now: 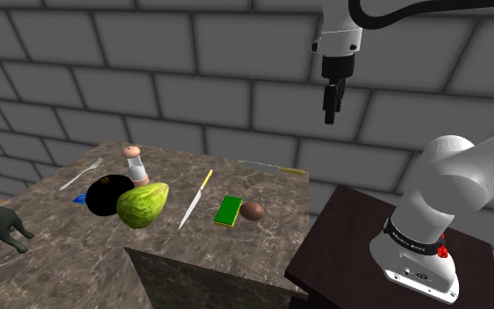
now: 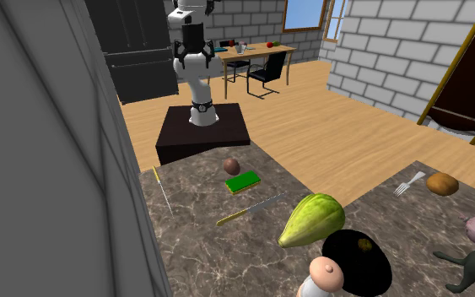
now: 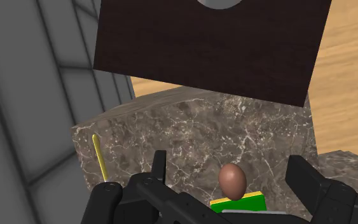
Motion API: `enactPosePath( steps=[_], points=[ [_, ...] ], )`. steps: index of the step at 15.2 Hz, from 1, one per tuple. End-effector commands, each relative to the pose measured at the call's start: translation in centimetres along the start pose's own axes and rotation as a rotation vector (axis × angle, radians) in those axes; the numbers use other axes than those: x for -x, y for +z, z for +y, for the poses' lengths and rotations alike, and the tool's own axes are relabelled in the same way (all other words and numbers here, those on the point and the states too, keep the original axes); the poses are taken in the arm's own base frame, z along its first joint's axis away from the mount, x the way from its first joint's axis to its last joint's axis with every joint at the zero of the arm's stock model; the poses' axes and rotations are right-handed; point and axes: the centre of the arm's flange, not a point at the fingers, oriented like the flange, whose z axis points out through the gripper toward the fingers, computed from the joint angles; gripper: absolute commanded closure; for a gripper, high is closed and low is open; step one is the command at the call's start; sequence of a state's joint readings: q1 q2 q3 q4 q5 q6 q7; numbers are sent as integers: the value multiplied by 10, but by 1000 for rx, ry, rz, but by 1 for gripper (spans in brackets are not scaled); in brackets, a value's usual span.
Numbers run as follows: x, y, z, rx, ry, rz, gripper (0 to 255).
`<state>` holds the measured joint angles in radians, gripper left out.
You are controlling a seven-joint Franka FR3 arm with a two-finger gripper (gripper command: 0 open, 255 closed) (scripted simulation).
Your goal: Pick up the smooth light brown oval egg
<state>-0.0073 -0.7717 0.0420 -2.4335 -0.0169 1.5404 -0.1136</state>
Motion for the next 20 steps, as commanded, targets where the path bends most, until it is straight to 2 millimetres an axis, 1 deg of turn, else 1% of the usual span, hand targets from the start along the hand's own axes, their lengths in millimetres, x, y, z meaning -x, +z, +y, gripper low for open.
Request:
enactPosePath(
  steps=[1,10,20],
  points=[
    [0,0,0,0,0,0,0],
    [-80,89,-15,-34,-85,-21,0],
    [-164,189,-43,-72,-180,-44,0]
  ],
)
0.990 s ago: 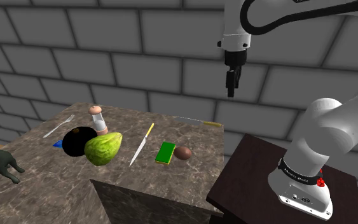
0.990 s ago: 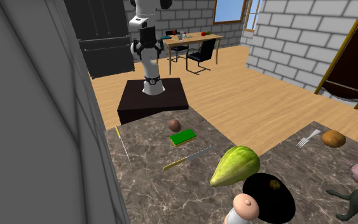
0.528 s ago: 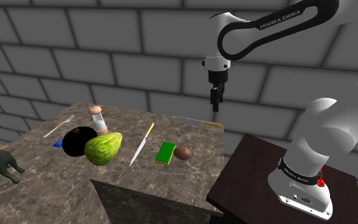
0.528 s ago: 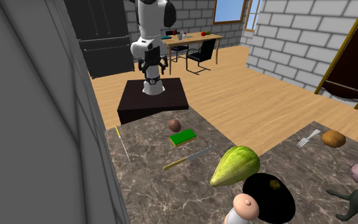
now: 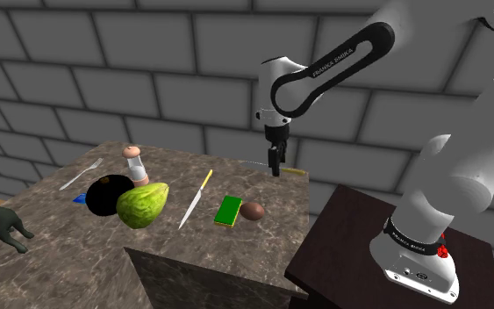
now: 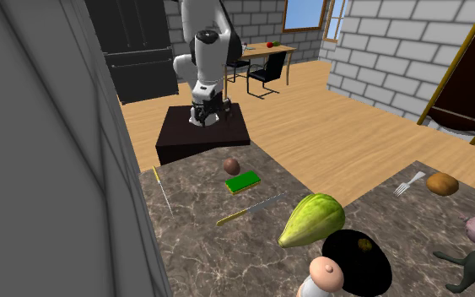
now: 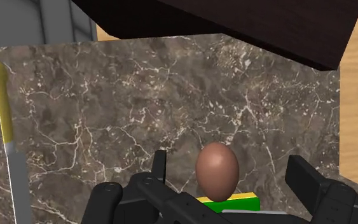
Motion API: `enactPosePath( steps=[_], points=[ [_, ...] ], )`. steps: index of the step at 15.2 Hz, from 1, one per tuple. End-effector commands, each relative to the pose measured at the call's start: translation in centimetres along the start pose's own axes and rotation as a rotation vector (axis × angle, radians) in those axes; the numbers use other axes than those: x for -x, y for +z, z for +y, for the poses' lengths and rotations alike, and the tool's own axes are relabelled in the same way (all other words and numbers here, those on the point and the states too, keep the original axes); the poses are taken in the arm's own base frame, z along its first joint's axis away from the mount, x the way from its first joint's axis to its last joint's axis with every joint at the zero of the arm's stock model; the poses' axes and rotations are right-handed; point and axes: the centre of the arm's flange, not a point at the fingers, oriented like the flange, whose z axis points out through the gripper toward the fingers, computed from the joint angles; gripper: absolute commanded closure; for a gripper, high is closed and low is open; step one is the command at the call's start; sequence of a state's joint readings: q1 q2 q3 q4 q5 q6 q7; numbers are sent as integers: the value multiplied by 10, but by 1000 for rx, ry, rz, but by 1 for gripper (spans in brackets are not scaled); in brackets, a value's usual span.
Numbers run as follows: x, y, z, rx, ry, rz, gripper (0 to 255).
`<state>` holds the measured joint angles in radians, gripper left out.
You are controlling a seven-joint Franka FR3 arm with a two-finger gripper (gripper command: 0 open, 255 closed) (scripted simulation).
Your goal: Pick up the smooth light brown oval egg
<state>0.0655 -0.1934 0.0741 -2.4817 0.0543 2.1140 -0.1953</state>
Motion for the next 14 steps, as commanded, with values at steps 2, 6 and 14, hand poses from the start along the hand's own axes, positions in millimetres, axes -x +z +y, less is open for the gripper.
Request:
enactPosePath(
  steps=[2,6,14],
  points=[
    [-28,28,-4,-12,-29,-6,0],
    [-64,67,-11,-27,-67,-15,0],
    [-126,139,-28,-54,-135,-31,0]
  ],
)
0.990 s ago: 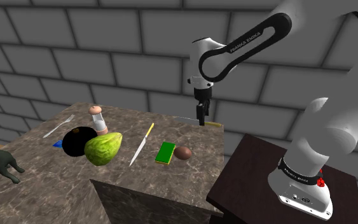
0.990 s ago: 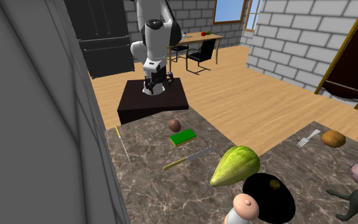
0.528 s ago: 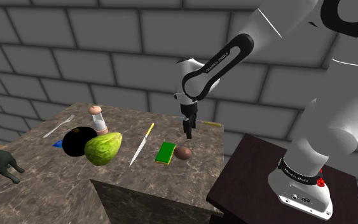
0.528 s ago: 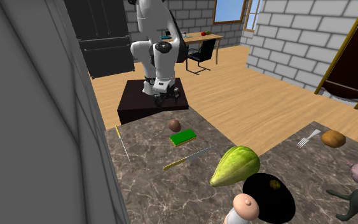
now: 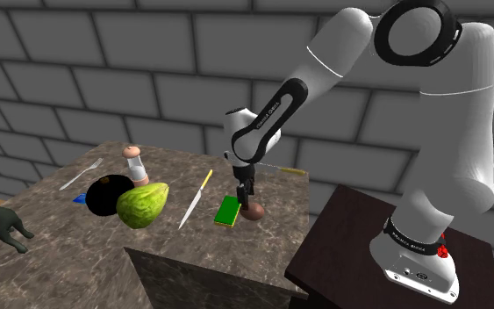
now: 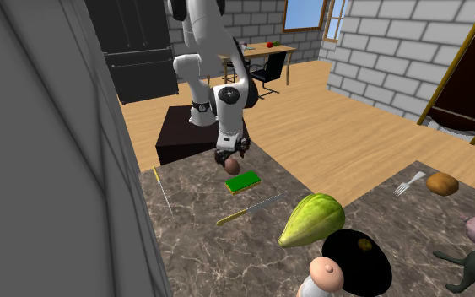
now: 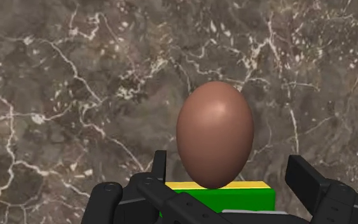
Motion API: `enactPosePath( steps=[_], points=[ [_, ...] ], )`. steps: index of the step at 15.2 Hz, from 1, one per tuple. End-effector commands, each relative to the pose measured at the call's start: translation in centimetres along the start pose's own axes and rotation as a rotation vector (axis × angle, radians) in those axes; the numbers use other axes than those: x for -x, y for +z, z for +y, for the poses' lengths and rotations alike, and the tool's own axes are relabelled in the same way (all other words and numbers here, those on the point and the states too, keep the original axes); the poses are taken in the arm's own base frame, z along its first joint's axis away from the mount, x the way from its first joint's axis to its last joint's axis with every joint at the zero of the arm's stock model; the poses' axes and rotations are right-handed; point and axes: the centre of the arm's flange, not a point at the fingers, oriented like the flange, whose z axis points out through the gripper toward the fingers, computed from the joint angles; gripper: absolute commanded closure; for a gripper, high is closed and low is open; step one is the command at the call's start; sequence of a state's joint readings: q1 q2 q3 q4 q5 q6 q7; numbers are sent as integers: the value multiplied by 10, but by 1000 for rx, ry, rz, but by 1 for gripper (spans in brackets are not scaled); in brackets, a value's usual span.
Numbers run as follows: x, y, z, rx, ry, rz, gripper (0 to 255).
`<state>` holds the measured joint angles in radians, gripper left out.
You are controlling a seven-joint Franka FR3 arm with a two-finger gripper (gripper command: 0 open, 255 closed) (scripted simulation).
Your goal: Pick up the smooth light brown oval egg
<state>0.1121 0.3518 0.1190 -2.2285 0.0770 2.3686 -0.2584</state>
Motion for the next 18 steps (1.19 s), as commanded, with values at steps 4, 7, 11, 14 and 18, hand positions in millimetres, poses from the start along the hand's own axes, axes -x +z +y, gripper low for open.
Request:
enactPosePath(
  steps=[4,7,11,14,18],
  points=[
    [-10,26,1,-2,-6,-1,0],
    [-13,45,3,-2,-6,-1,0],
    [-14,45,3,-2,-6,-1,255],
    [-14,45,4,-2,-6,-1,255],
    [-14,45,4,-2,-6,-1,255]
  ],
)
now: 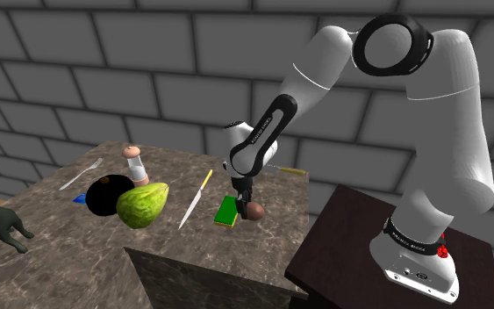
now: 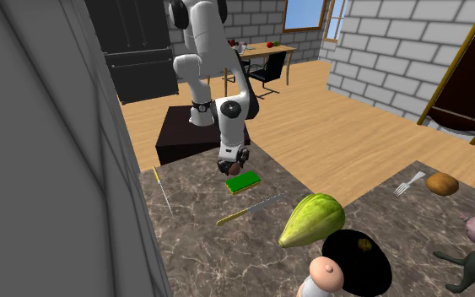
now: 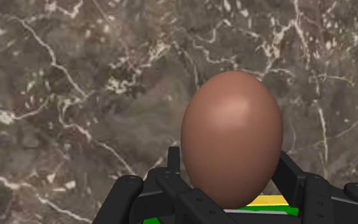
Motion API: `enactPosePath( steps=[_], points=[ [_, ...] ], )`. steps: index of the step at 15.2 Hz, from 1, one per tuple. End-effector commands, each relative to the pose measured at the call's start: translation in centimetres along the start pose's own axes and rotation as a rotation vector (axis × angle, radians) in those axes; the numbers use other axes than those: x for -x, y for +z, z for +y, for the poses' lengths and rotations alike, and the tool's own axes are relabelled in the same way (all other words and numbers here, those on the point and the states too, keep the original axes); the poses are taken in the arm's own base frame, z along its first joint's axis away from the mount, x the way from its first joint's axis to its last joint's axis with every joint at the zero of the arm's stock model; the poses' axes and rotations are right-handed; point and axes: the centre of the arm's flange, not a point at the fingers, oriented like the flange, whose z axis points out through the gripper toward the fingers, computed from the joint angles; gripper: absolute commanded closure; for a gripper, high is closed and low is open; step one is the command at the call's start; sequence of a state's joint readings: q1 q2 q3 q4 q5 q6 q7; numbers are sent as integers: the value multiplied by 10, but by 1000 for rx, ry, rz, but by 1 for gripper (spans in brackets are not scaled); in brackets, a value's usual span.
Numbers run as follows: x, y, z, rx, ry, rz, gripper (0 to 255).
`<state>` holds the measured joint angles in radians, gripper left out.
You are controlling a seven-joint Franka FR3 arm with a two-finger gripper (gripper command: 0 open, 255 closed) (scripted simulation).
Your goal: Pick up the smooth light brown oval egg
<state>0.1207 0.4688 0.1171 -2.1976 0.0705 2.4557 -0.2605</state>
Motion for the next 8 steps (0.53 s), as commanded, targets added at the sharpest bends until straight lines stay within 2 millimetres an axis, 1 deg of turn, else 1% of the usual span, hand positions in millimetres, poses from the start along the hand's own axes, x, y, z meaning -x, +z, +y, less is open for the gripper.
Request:
enactPosePath(
  steps=[1,8],
  points=[
    [1,1,0,0,1,-2,255],
    [8,-35,-5,0,1,-2,255]
  ],
)
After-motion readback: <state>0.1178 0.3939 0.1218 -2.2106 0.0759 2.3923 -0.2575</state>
